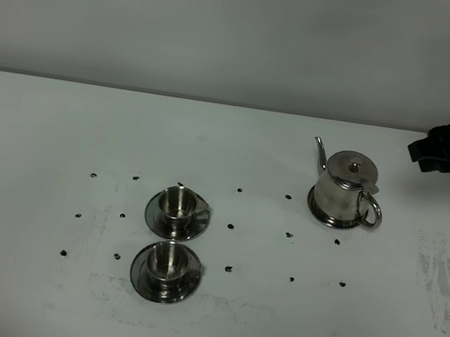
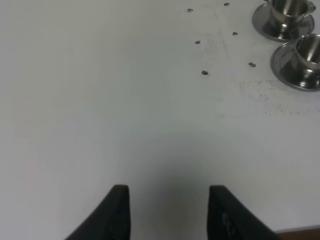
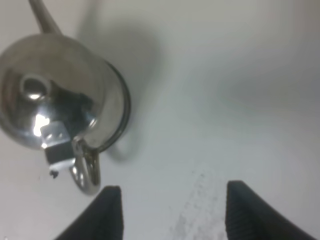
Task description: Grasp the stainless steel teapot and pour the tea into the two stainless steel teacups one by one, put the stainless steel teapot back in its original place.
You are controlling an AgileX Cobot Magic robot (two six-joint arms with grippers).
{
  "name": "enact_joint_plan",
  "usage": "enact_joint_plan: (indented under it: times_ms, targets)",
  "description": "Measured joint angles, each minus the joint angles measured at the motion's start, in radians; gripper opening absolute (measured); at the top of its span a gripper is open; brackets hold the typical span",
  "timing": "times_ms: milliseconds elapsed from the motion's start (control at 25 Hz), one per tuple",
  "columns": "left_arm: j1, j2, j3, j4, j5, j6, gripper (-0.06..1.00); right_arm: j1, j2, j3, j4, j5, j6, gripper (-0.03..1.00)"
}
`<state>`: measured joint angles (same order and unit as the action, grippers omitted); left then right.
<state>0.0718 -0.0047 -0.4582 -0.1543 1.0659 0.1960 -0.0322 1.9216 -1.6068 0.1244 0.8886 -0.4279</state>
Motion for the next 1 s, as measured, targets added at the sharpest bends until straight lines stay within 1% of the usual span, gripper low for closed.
enact_joint_plan:
  times_ms: [80, 240, 320, 480, 680, 1000]
  targets:
    - [0.000, 0.000, 0.000, 0.000, 0.000, 0.000, 0.38, 0.001, -0.055, 0.075, -0.007, -0.051, 0.009, 0.45]
    - [0.000, 0.000, 0.000, 0.000, 0.000, 0.000, 0.38, 0.001, -0.095, 0.233, -0.005, -0.222, 0.011, 0.45]
    - [0.000, 0.000, 0.000, 0.000, 0.000, 0.000, 0.38, 0.001, -0.083, 0.281, -0.005, -0.308, 0.010, 0.45]
    - [0.000, 0.000, 0.000, 0.000, 0.000, 0.000, 0.38, 0.003, -0.025, 0.311, -0.005, -0.419, -0.002, 0.45]
    - [0.000, 0.000, 0.000, 0.000, 0.000, 0.000, 0.38, 0.021, 0.058, 0.313, -0.004, -0.490, -0.042, 0.45]
    - [0.000, 0.000, 0.000, 0.000, 0.000, 0.000, 0.38, 0.066, 0.080, 0.316, 0.002, -0.482, -0.051, 0.45]
